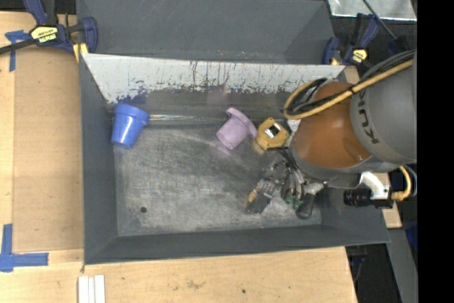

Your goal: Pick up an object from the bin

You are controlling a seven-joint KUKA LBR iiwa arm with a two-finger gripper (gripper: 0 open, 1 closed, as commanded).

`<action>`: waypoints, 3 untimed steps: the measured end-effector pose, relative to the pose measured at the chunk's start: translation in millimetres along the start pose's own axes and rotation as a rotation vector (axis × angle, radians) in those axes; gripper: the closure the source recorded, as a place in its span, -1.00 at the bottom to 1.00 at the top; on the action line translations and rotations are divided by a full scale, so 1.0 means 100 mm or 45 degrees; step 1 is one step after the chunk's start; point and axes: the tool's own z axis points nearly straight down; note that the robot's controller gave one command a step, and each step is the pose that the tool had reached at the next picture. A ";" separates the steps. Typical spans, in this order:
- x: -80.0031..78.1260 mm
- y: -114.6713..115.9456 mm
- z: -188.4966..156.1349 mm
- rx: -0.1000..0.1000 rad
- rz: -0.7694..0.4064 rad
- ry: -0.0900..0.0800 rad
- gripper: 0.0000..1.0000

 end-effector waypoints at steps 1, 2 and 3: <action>0.00 0.00 -0.02 0.001 -0.002 -0.001 1.00; 0.01 0.00 -0.07 0.005 -0.002 0.000 1.00; 0.01 -0.01 -0.16 0.009 -0.001 0.000 1.00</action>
Offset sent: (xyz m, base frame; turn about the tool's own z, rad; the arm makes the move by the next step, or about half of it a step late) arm -0.0001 0.0000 0.0282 0.0000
